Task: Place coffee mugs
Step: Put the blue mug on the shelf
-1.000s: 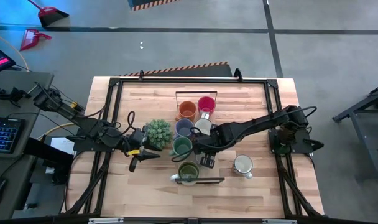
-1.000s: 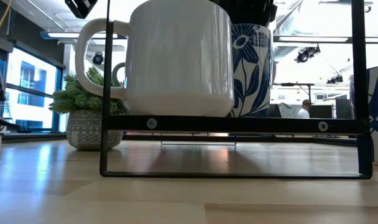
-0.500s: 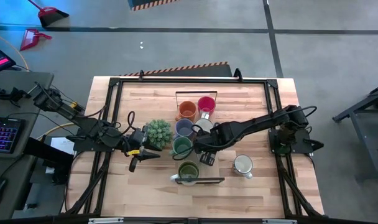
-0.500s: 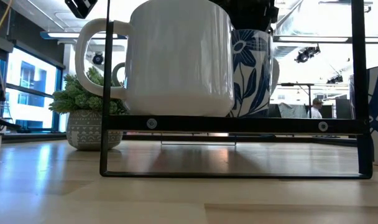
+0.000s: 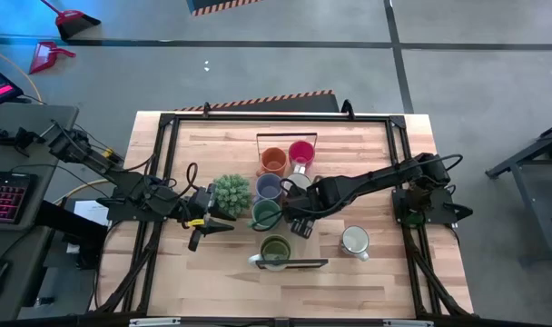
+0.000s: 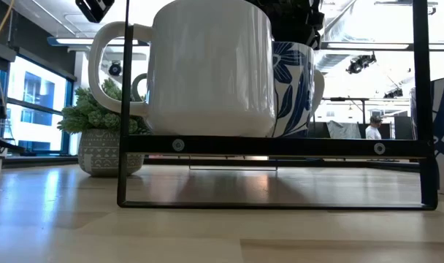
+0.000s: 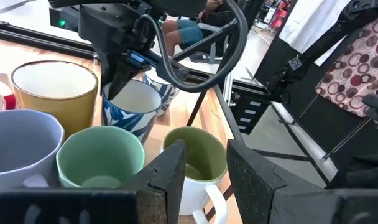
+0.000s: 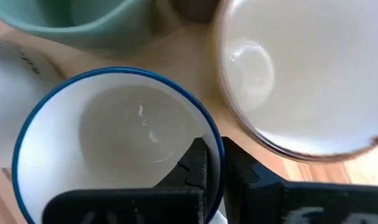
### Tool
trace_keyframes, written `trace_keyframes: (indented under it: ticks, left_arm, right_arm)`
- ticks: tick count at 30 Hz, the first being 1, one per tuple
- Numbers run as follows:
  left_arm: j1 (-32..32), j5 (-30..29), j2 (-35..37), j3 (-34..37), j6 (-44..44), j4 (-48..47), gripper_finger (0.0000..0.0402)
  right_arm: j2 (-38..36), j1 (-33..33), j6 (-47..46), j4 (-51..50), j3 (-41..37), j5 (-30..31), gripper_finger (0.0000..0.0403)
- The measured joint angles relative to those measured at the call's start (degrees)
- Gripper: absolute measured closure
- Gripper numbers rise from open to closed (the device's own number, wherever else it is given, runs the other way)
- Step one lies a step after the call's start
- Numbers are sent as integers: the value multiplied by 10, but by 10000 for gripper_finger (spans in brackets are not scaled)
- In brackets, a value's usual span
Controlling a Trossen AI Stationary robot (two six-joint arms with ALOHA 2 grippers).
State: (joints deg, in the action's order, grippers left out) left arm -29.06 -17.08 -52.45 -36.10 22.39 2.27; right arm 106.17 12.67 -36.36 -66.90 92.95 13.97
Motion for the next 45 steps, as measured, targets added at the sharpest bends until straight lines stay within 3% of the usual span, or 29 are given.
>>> trace_keyframes:
  ticks: [9, 24, 30, 45]
  left_arm:
    - [0, 0, 0, 0, 0, 0, 296]
    - [0, 0, 0, 0, 1, 1, 296]
    - [0, 0, 0, 0, 1, 1, 296]
    - [0, 0, 0, 0, 11, 1, 296]
  right_arm:
    - [0, -1, -9, -11, 0, 6, 399]
    - [2, 0, -9, -12, -1, 7, 312]
    - [2, 0, -7, -12, -1, -29, 309]
    - [-37, -8, -22, -20, 9, -18, 308]
